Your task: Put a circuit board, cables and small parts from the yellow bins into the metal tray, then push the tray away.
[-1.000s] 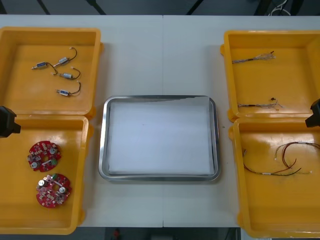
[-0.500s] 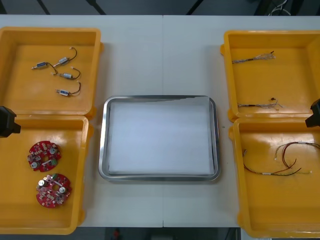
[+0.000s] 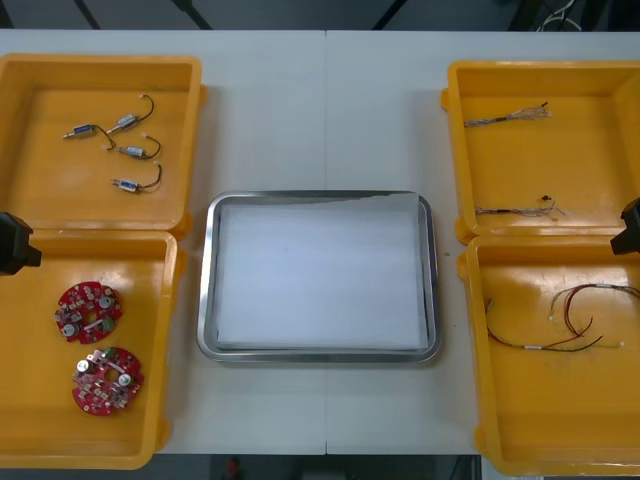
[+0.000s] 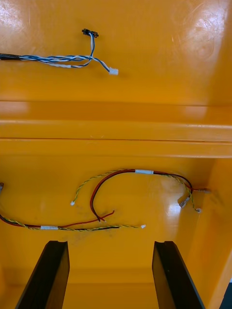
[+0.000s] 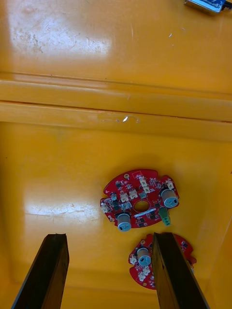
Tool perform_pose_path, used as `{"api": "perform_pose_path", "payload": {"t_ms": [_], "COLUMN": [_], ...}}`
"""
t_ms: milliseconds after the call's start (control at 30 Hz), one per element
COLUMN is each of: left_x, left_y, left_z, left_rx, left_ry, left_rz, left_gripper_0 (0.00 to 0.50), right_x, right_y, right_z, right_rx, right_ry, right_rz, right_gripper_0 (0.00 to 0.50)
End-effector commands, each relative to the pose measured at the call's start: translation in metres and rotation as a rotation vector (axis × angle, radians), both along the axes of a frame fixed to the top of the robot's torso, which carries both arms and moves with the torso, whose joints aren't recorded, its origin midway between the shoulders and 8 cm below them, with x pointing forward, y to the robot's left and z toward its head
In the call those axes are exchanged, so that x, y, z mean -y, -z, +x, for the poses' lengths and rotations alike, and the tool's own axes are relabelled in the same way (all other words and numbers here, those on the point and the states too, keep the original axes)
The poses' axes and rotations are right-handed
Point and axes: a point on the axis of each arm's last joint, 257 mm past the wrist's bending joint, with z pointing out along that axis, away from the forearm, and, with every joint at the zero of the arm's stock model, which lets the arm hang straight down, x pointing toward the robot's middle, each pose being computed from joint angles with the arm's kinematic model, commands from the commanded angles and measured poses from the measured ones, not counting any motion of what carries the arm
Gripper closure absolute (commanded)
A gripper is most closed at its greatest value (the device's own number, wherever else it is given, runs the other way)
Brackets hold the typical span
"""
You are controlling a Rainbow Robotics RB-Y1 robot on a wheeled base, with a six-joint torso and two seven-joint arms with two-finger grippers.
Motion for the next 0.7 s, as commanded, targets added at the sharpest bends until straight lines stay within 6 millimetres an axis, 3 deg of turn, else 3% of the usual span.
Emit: {"api": "perform_pose_path", "payload": {"t_ms": [33,700], "left_x": [-0.0065,-0.0065], "left_y": [-0.0047,-0.0047], "left_z": [-0.0002,-0.0002], "left_rx": [0.005,0.005], "left_ry": [0.021,0.021], "left_rz": [0.029,0.029], "left_gripper_0": [0.0,0.0], "right_x": [0.0015,0.0015], "right_y": [-0.0058,-0.0058], "right_z": [0.0003,0.0003], "right_rx": [0.023,0.023], "right_ry": [0.041,0.041], "right_rz": [0.016,0.016], "right_gripper_0": [0.0,0.0]}}
